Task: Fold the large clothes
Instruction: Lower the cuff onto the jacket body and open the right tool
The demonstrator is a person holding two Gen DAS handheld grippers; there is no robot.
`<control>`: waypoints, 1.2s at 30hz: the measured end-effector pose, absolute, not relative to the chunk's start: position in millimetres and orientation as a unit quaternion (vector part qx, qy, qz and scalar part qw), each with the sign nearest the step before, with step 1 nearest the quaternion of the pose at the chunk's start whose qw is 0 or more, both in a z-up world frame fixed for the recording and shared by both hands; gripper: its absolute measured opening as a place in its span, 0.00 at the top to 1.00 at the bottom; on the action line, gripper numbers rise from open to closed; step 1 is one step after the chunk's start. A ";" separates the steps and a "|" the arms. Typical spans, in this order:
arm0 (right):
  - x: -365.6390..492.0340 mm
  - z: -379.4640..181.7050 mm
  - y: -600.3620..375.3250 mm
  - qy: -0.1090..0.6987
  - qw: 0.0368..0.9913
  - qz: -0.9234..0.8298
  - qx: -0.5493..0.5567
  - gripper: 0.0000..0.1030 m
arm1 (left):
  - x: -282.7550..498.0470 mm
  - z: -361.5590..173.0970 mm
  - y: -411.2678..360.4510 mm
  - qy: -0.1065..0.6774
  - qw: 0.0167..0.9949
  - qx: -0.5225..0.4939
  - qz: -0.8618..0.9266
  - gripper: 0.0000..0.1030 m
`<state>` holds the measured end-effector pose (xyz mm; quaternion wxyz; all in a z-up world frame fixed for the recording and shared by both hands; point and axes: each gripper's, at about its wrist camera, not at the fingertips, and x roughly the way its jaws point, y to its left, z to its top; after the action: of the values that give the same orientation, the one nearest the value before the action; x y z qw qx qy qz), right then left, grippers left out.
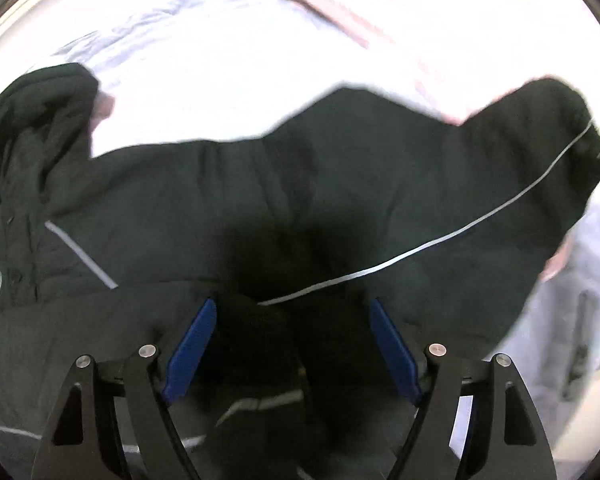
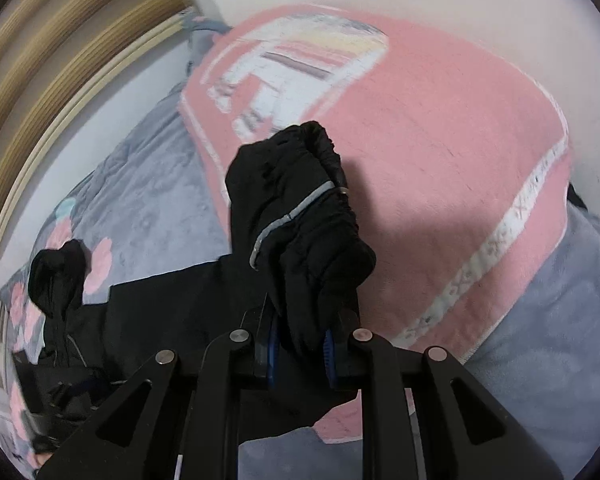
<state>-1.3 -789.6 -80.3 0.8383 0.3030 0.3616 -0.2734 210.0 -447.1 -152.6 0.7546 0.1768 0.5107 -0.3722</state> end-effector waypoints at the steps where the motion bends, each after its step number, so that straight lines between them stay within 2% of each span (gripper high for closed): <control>1: 1.2 -74.4 -781.8 0.359 0.844 -0.265 0.297 0.80 | 210.0 -144.0 -438.8 0.507 0.758 0.168 -0.374 0.22; 7: 36.3 -37.2 -690.7 0.358 0.882 -0.189 0.242 0.81 | 211.3 -104.0 -375.4 0.482 0.779 0.159 -0.367 0.22; 13: 79.2 -29.9 -580.8 0.361 0.906 -0.093 0.202 0.81 | 220.7 -92.9 -318.8 0.478 0.795 0.130 -0.350 0.22; 22: 130.8 -80.2 -450.3 0.391 0.909 -0.010 0.142 0.81 | 221.1 -105.9 -252.4 0.443 0.823 0.090 -0.344 0.23; 27: 152.0 -130.9 -426.6 0.423 0.895 -0.004 0.141 0.80 | 220.7 -122.8 -228.4 0.431 0.829 0.075 -0.349 0.23; 30: 160.6 -161.8 -421.3 0.443 0.885 -0.015 0.145 0.75 | 217.8 -130.4 -221.8 0.424 0.830 0.079 -0.353 0.22; 32: 156.5 -169.5 -423.1 0.442 0.885 -0.017 0.145 0.73 | 213.9 -133.7 -217.8 0.422 0.827 0.080 -0.363 0.22; 34: 150.4 -167.4 -423.0 0.432 0.890 -0.013 0.144 0.68 | 208.0 -134.8 -214.7 0.409 0.829 0.078 -0.373 0.22; 36: 139.0 -158.7 -422.7 0.417 0.896 -0.008 0.152 0.50 | 201.4 -134.5 -212.9 0.397 0.833 0.076 -0.377 0.22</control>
<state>139.0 -422.7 -158.7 0.8961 0.1517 0.4171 -0.0084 201.4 -212.9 -134.5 0.8330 0.0757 0.3974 -0.3775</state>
